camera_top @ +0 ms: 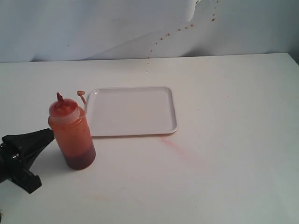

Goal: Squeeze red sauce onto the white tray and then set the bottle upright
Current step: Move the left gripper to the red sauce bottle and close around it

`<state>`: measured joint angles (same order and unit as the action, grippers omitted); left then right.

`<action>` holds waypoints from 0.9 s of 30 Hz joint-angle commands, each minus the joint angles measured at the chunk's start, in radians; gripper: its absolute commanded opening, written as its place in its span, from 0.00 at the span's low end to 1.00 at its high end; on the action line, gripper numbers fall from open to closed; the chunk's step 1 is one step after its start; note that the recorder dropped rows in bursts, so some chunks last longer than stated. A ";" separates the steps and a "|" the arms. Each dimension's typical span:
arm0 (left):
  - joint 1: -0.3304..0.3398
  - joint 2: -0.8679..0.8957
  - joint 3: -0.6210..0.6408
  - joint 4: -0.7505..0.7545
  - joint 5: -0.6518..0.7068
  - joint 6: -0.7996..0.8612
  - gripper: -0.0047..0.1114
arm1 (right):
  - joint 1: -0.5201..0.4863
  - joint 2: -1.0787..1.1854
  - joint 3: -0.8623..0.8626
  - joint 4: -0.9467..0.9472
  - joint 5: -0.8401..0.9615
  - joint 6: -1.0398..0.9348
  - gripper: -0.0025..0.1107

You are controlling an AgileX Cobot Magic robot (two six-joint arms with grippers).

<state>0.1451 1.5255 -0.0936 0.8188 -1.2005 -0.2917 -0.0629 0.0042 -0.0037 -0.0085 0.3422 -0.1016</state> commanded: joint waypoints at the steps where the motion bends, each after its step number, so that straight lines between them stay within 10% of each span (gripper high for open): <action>1: 0.088 -0.043 0.053 -0.012 -0.021 0.009 0.04 | -0.008 -0.004 0.004 0.002 -0.010 0.004 0.02; 9: 0.095 -0.043 0.020 0.084 0.218 0.000 0.04 | -0.008 -0.004 0.004 0.002 -0.010 0.004 0.02; 21: 0.095 0.108 -0.016 0.209 0.190 -0.037 0.05 | -0.008 -0.004 0.004 0.002 -0.010 0.004 0.02; 27: 0.095 0.289 -0.040 0.265 0.028 -0.055 0.29 | -0.008 -0.004 0.004 0.002 -0.010 0.004 0.02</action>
<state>0.2367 1.7454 -0.1244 1.0655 -1.0776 -0.3307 -0.0629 0.0042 -0.0037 -0.0085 0.3422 -0.1016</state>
